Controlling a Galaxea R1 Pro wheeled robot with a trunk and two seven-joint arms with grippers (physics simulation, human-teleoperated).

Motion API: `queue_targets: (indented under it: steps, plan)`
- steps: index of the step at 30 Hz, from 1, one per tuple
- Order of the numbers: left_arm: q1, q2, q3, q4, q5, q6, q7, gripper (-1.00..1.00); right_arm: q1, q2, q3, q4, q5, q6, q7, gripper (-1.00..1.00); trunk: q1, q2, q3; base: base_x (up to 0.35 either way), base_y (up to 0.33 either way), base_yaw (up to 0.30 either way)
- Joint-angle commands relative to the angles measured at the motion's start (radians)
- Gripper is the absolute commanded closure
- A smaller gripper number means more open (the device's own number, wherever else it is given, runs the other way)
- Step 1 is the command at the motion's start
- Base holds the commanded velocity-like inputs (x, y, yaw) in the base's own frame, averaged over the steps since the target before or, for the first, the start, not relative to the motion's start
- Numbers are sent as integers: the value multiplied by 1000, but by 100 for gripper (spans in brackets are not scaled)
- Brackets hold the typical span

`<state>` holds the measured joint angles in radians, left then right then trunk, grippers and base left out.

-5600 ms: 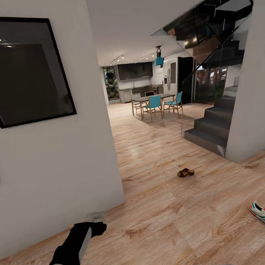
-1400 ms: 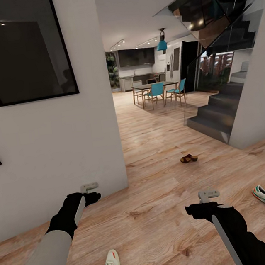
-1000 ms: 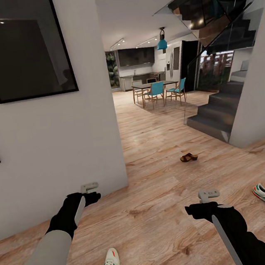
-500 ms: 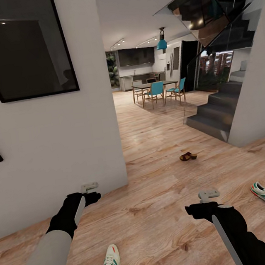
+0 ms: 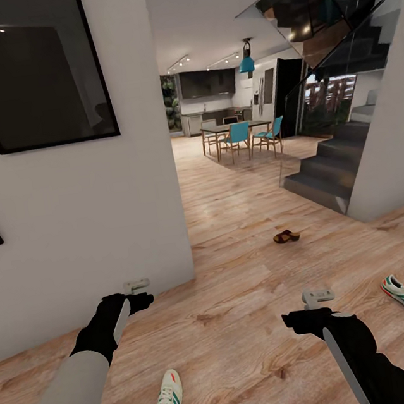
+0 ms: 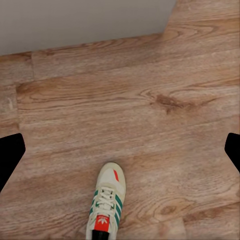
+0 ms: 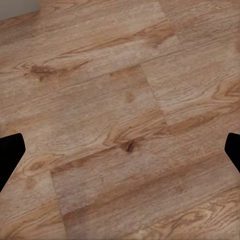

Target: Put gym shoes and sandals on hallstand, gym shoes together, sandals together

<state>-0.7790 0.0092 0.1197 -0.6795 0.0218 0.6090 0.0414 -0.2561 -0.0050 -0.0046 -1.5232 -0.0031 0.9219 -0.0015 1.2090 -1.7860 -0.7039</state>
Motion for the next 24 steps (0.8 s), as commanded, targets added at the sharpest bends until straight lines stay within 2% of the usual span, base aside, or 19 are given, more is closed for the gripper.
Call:
queue_targets:
  steps: [1, 16, 24]
  plan:
    - [0, 0, 0, 0, 0, 0, 0, -100, 0, 0, 0, 0, 0, 0, 0, -100, 4, -7, -5, 0, 0, 33]
    - [0, 0, 0, 0, 0, 0, 0, -100, 0, 0, 0, 0, 0, 0, 0, -100, 61, -112, -74, 0, 0, 47]
    - [1, 0, 1, 2, 0, 0, -1, -100, 0, 0, 0, 0, 0, 0, 1, -100, 92, -168, -101, 0, 0, 7]
